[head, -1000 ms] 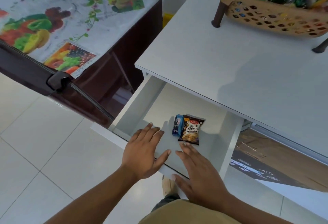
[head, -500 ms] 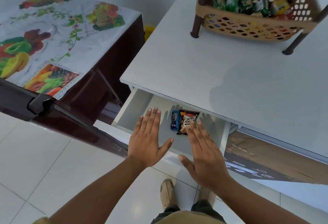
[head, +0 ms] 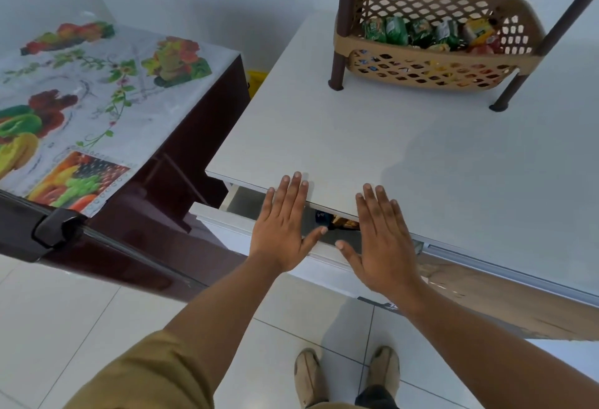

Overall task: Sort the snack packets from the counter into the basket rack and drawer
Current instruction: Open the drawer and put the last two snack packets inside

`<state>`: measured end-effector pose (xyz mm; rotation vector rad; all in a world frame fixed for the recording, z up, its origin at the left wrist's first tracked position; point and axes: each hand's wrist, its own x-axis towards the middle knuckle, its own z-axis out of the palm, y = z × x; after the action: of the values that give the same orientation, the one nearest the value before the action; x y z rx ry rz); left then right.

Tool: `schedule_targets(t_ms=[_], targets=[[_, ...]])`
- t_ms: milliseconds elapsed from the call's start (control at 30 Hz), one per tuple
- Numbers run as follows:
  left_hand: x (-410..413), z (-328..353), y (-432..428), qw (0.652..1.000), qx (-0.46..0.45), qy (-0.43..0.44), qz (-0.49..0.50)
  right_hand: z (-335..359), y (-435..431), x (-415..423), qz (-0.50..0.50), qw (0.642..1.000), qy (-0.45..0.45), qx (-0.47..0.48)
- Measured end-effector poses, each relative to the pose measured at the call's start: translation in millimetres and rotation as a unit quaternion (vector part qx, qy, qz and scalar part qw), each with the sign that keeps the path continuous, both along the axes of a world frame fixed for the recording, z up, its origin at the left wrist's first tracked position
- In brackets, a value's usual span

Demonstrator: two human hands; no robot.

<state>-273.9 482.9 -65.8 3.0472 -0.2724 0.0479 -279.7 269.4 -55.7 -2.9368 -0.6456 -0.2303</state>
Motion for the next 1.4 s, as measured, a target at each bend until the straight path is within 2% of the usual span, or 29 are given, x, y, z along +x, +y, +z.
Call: schedule_targets(t_ms=[167, 367, 567, 667, 833, 1100, 1400], targets=[[12, 2, 11, 0.997, 0.022, 0.034, -0.071, -5, -2, 9, -0.009, 0.998, 0.044, -0.041], [22, 19, 32, 0.985, 0.069, 0.072, -0.141, -4, -8, 10, 0.011, 0.996, 0.037, -0.078], [21, 23, 20, 0.995, -0.015, 0.063, -0.082, -6, -4, 12, -0.009, 0.998, 0.022, -0.055], [23, 29, 10, 0.997, -0.059, 0.043, -0.038, -9, -3, 16, -0.021, 1.0, 0.0, -0.001], [27, 31, -3, 0.999, -0.034, 0.021, 0.0, -12, -2, 22, -0.036, 0.996, -0.03, 0.08], [36, 30, -11, 0.999, -0.001, -0.045, 0.013, -15, 2, 31, -0.052, 0.992, -0.069, 0.09], [39, 26, -15, 0.995, 0.034, -0.089, -0.014, -13, 5, 40, -0.053, 0.992, -0.109, 0.046]])
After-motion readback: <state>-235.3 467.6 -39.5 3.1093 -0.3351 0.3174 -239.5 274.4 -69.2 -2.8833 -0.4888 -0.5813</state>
